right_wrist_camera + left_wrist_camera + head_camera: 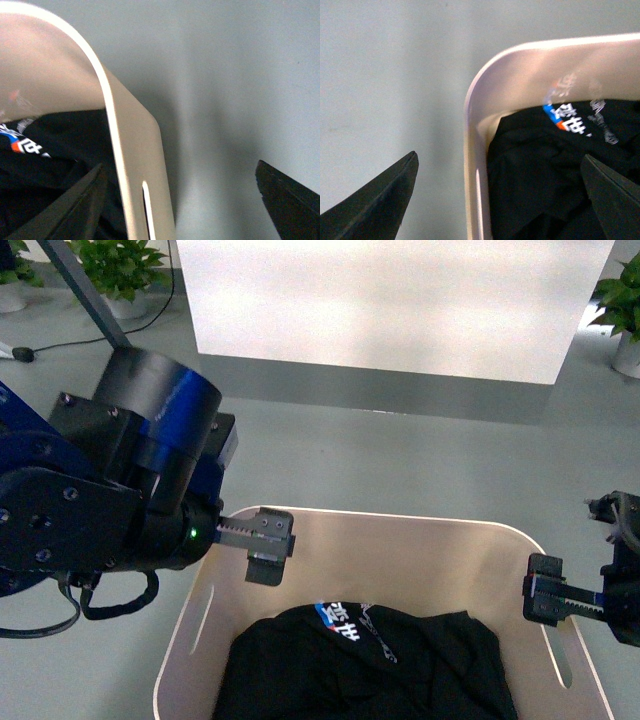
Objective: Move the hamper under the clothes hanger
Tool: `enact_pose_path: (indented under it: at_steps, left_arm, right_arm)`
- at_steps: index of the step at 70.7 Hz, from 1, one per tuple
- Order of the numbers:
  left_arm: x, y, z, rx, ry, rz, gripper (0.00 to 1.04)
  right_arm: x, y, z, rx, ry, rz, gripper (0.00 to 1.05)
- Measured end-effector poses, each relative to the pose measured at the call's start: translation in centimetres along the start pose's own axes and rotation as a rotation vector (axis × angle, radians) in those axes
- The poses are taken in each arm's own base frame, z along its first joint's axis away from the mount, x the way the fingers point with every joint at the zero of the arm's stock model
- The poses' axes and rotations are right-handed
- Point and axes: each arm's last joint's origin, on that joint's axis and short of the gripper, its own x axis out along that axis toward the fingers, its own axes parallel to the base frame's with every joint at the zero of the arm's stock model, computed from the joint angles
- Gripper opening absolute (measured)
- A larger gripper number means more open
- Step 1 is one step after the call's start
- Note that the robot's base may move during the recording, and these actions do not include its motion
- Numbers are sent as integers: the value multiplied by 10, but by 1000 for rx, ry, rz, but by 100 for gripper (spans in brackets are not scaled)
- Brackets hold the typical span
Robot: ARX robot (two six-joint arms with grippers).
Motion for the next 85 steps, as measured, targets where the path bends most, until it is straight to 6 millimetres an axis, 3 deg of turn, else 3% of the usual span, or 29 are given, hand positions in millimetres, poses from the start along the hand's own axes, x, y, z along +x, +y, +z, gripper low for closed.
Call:
enact_pose_path:
  at_steps: [2, 15, 30, 36, 49, 55, 62, 73, 85]
  left_arm:
    - [-8, 0, 8, -5, -36, -8, 98]
    - [-44, -4, 34, -13, -146, -34, 98]
    - [-107, -8, 64, -31, -334, -56, 98]
    - [-124, -6, 71, -49, -397, -42, 98]
    - [-185, -9, 81, -105, -606, 3, 98]
    - [-211, -4, 74, -146, -770, 57, 84]
    - [-224, 14, 53, -158, -841, 62, 68]
    - [-216, 43, 13, -150, -793, 105, 43]
    - [-219, 58, -14, -139, -793, 92, 18]
  right_arm:
    - [-7, 1, 6, 9, -24, 11, 99]
    - [-44, 8, 29, 38, -126, 73, 97]
    - [-130, 16, 61, 63, -345, 125, 97]
    - [-152, 16, 66, 79, -408, 140, 97]
    - [-217, 21, 68, 91, -597, 141, 97]
    - [-242, 27, 62, 67, -695, 125, 96]
    - [-256, 26, 52, -83, -883, 179, 81]
    - [-252, 12, 29, -202, -915, 154, 56]
    - [-249, 1, 10, -214, -911, 114, 31]
